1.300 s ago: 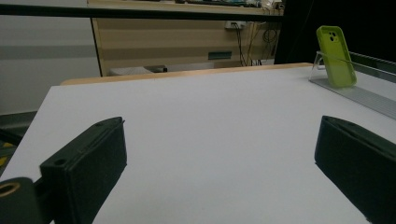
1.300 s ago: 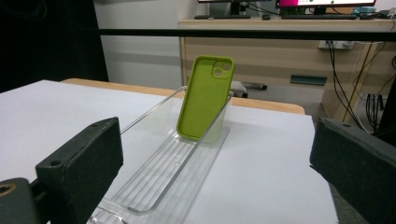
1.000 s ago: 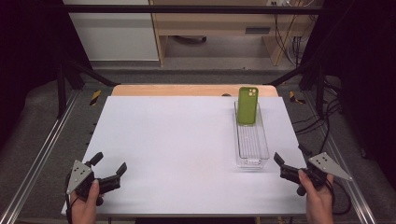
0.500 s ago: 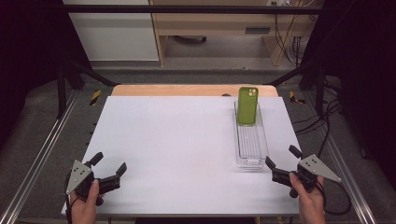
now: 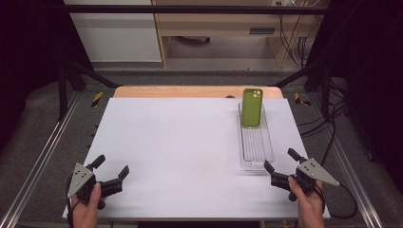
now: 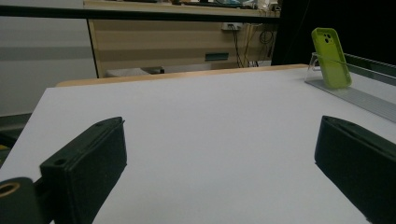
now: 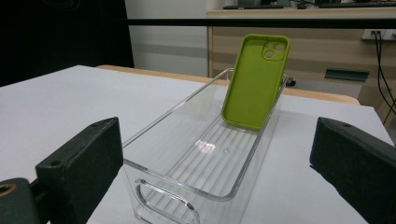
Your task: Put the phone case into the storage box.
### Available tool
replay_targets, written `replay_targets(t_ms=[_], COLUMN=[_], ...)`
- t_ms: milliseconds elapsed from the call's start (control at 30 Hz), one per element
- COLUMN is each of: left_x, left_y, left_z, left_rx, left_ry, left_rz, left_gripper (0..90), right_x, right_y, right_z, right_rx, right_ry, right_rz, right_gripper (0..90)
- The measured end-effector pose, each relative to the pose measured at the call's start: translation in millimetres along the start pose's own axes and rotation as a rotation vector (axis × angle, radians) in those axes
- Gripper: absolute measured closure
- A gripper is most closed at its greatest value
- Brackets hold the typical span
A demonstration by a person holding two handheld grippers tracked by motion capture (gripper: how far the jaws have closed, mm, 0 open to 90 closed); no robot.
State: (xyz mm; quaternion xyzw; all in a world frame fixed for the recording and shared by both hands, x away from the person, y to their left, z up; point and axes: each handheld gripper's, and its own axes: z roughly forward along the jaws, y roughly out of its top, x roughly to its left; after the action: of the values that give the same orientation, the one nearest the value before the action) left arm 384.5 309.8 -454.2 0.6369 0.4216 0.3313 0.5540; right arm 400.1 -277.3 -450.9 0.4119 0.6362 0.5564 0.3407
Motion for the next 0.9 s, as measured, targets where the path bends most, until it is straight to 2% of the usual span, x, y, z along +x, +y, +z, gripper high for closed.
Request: replay_targets(t_ms=[700,900], left_x=[-1.5,-3.8], left_y=[0.3,0.3], left_z=[0.4,1.2], left_rx=[-0.004,-0.013], left_ry=[-0.004,-0.031], left_rz=[0.006,0.011], left_gripper=[1.5,1.5], right_x=[8.1,11.9], right_y=[-10.1,-16.1], right_z=[5.4,8.2], right_rx=[-0.003,-0.015], right_ry=[0.029,0.053], right_rz=[0.003,-0.006], right_gripper=[2.9,2.9])
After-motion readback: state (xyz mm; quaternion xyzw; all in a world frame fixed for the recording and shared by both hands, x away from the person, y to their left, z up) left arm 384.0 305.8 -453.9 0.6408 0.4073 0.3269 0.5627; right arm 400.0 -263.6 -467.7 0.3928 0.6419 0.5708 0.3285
